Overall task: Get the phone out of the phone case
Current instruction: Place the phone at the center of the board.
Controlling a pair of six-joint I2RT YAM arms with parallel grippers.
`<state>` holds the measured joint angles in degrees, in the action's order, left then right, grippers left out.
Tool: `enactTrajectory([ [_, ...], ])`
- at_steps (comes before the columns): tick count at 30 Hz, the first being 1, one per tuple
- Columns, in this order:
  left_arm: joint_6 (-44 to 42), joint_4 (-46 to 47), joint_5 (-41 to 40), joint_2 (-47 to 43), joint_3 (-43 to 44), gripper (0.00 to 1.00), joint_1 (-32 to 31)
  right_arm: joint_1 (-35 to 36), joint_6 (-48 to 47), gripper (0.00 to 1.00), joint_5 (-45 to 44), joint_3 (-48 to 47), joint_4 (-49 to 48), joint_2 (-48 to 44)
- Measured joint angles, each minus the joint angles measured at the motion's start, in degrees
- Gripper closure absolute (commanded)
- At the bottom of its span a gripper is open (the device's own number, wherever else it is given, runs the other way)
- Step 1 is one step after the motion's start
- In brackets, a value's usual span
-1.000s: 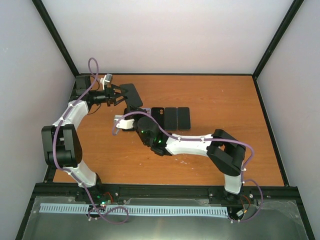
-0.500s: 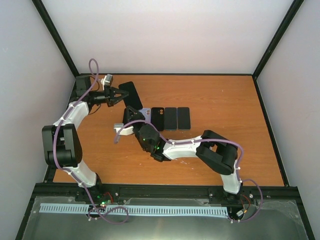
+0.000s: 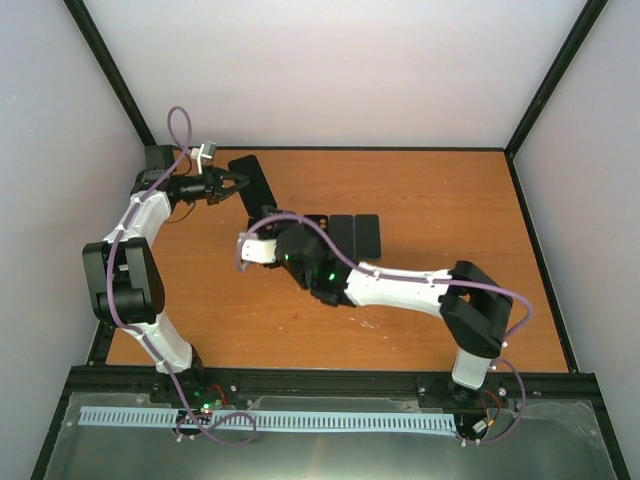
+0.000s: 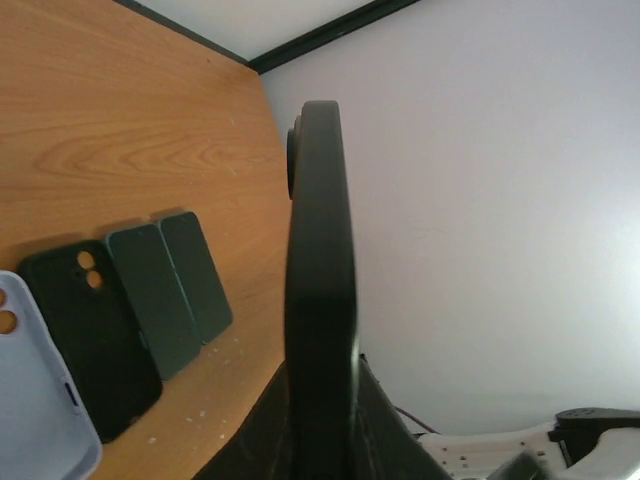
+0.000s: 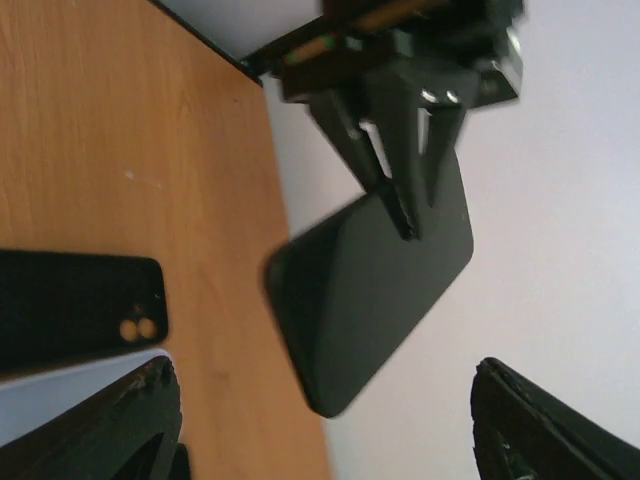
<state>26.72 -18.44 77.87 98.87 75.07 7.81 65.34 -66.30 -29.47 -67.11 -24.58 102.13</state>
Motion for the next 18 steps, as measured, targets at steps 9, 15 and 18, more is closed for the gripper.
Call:
enactTrajectory([
  [9,-9.81,-2.36,-2.43,-0.26,0.50,0.99,-0.33,-15.30,28.68,0.21,23.41,-13.31,30.69,-8.17],
  [15,-12.52,0.04,-2.19,-2.91,0.48,0.99,-3.98,-26.64,44.65,0.22,46.16,-16.06,38.47,-9.75],
  [18,-13.22,1.49,-1.27,-4.09,0.48,0.99,-6.60,-32.83,52.68,0.22,58.25,-16.06,39.80,-9.73],
])
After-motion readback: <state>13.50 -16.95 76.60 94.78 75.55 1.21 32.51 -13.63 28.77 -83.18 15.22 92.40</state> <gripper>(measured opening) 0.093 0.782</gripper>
